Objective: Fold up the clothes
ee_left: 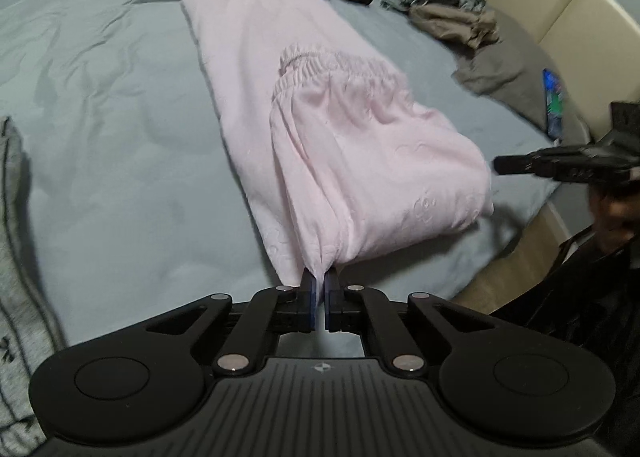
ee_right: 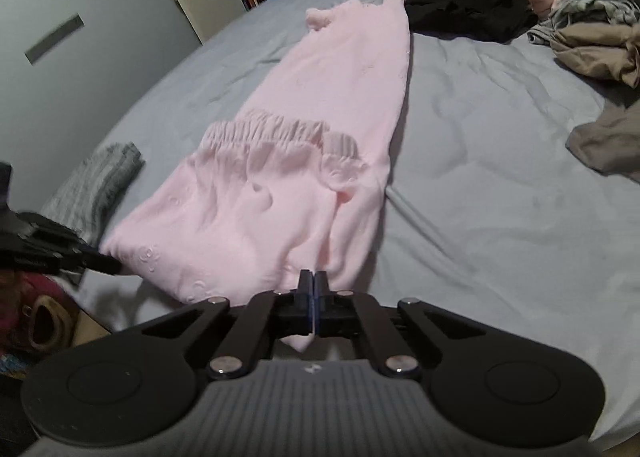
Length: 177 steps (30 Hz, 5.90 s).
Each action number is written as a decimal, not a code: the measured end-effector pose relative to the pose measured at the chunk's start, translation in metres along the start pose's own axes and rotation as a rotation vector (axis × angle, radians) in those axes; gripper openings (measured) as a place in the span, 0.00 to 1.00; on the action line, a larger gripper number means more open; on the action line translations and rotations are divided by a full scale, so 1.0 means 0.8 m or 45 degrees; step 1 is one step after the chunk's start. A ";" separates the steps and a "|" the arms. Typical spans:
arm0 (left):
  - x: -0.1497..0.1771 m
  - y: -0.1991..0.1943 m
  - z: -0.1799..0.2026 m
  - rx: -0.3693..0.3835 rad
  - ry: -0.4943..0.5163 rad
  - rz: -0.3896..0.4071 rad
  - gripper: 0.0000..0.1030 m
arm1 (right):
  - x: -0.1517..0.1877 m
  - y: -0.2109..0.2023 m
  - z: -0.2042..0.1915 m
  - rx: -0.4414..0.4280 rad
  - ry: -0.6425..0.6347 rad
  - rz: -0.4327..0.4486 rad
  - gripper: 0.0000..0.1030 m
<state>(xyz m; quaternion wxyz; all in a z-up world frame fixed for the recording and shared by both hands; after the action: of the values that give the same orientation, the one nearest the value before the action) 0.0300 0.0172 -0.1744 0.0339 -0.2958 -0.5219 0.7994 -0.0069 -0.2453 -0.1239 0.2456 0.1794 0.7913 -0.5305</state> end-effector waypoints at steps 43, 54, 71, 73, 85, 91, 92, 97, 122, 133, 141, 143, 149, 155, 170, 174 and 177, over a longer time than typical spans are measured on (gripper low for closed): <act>0.012 0.010 0.033 0.134 -0.089 -0.056 0.00 | 0.035 -0.007 -0.024 -0.179 0.117 -0.162 0.07; 0.021 0.009 0.049 0.066 0.040 -0.033 0.12 | 0.056 -0.031 -0.015 -0.174 0.170 -0.128 0.23; 0.026 0.050 0.032 -0.128 -0.065 -0.101 0.43 | 0.055 0.005 -0.031 -0.029 0.175 -0.129 0.52; 0.026 0.052 0.035 -0.120 -0.085 -0.129 0.18 | 0.058 0.009 -0.038 -0.032 0.105 -0.142 0.15; 0.044 0.027 0.060 0.003 -0.114 -0.194 0.01 | 0.057 -0.020 -0.036 -0.159 0.139 -0.182 0.07; 0.053 0.022 0.069 -0.091 0.028 -0.334 0.08 | 0.070 -0.039 -0.051 -0.158 -0.016 -0.271 0.15; 0.048 0.018 0.068 -0.145 0.085 -0.337 0.16 | 0.067 -0.041 -0.049 -0.138 -0.035 -0.269 0.27; 0.004 -0.013 0.065 -0.263 0.215 -0.211 0.45 | 0.029 -0.049 -0.031 -0.045 -0.099 -0.164 0.54; -0.078 0.078 0.050 0.033 0.054 -0.051 0.45 | -0.027 0.048 0.004 -0.077 -0.199 -0.105 0.68; -0.082 0.089 0.042 0.117 -0.075 -0.067 0.23 | -0.018 0.055 -0.009 -0.170 -0.199 -0.160 0.11; -0.087 0.067 0.044 0.175 -0.077 -0.008 0.07 | -0.027 0.044 -0.008 -0.198 -0.135 -0.086 0.10; -0.089 0.061 0.046 0.184 -0.075 0.006 0.06 | -0.029 0.041 -0.008 -0.204 -0.127 -0.071 0.10; -0.106 0.035 0.049 0.229 -0.089 0.078 0.06 | -0.039 0.027 -0.007 -0.234 -0.090 0.011 0.09; -0.130 0.010 0.044 0.242 -0.108 0.163 0.06 | -0.062 0.005 -0.007 -0.316 -0.027 0.133 0.07; -0.206 0.010 0.001 0.111 -0.132 0.264 0.06 | -0.164 0.033 -0.002 -0.315 -0.041 0.253 0.07; -0.211 0.033 -0.017 0.065 -0.160 0.225 0.06 | -0.178 0.067 0.000 -0.283 -0.086 0.204 0.07; -0.215 0.058 -0.027 0.031 -0.166 0.182 0.06 | -0.184 0.093 0.003 -0.251 -0.113 0.157 0.07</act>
<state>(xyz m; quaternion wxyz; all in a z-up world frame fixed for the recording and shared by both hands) 0.1938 -0.0488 -0.1450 -0.0538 -0.2792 -0.4907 0.8236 0.1543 -0.2234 -0.0950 0.3289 0.1793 0.8154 -0.4413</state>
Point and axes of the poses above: each gripper's, at about its wrist camera, not at the fingertips, and y roughly the way its jaws point, z to its right, x to its underside, the point moved 8 cm from there along y, roughly the way its jaws point, and after that the axes turned 2 degrees about -y, right-handed, at the moved point
